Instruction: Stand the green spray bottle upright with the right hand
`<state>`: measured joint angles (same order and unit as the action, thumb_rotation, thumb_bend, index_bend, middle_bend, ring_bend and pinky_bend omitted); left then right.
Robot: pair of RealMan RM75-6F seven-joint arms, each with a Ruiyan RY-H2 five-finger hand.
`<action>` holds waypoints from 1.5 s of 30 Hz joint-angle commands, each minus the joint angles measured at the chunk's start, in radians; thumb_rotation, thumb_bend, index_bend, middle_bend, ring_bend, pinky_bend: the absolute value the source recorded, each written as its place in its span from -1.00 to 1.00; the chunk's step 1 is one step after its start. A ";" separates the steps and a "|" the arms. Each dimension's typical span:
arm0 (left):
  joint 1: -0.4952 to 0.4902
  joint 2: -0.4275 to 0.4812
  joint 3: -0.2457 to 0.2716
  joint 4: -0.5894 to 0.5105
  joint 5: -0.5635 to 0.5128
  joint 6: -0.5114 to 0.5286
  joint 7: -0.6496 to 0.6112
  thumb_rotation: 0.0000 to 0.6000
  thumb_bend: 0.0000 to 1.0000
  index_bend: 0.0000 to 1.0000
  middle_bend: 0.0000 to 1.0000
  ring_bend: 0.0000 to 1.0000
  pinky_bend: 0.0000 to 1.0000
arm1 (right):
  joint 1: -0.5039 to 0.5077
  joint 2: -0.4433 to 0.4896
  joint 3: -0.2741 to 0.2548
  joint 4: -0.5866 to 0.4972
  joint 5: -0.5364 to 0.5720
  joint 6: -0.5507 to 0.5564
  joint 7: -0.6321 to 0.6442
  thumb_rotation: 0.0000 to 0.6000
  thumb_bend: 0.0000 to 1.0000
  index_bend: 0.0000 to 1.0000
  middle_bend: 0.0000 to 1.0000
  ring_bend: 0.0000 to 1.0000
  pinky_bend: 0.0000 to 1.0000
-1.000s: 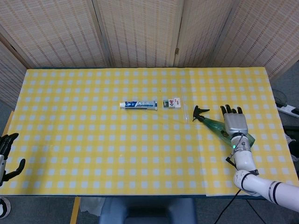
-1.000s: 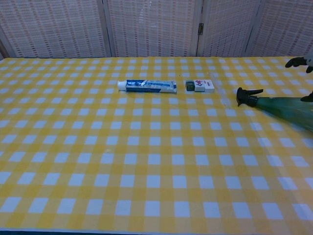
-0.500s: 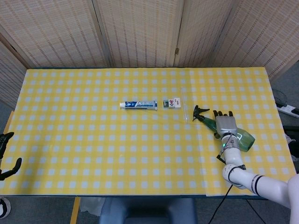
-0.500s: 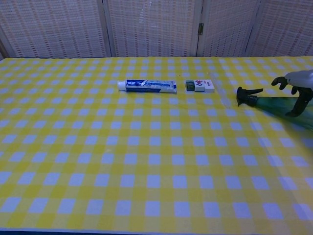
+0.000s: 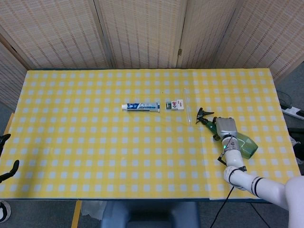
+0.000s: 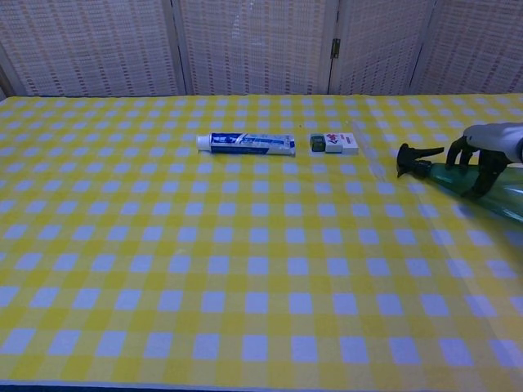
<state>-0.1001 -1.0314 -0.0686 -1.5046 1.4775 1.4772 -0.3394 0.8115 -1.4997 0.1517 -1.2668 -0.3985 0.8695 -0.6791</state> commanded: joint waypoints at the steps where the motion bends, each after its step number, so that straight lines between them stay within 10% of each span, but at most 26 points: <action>1: 0.000 -0.001 0.000 -0.001 -0.002 -0.002 0.003 1.00 -0.02 -1.00 -0.76 -0.84 -1.00 | -0.026 0.020 0.024 -0.031 -0.073 0.026 0.076 1.00 -0.33 -0.27 -0.25 -0.14 -0.42; 9: -0.011 -0.002 -0.001 0.004 -0.012 -0.032 0.009 1.00 -0.02 -0.99 -0.76 -0.84 -1.00 | -0.171 0.053 0.159 -0.137 -0.531 0.110 0.672 1.00 -0.34 -0.19 -0.20 -0.07 -0.28; 13: -0.013 -0.003 -0.003 0.004 -0.019 -0.038 0.013 1.00 -0.02 -0.99 -0.76 -0.84 -1.00 | -0.246 -0.041 0.189 -0.045 -0.851 0.291 1.226 1.00 -0.33 -0.19 -0.19 -0.06 -0.28; 18: -0.015 -0.003 -0.003 0.003 -0.023 -0.043 0.015 1.00 -0.02 -0.99 -0.76 -0.84 -1.00 | -0.265 -0.100 0.181 0.092 -0.982 0.382 1.615 1.00 -0.33 -0.19 -0.18 -0.06 -0.28; 35: -0.019 0.000 -0.002 0.004 -0.025 -0.058 0.009 1.00 -0.03 -0.99 -0.76 -0.84 -1.00 | -0.268 -0.420 0.067 0.744 -1.123 0.598 1.900 1.00 -0.33 -0.19 -0.16 -0.06 -0.28; 45: -0.019 0.000 -0.001 -0.001 -0.020 -0.054 0.015 1.00 -0.03 -0.98 -0.76 -0.84 -1.00 | -0.291 -0.484 0.037 0.883 -1.116 0.605 1.974 1.00 -0.33 -0.19 -0.15 -0.06 -0.28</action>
<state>-0.1187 -1.0316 -0.0692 -1.5056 1.4581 1.4230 -0.3245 0.5255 -1.9791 0.1941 -0.3905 -1.5135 1.4713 1.2905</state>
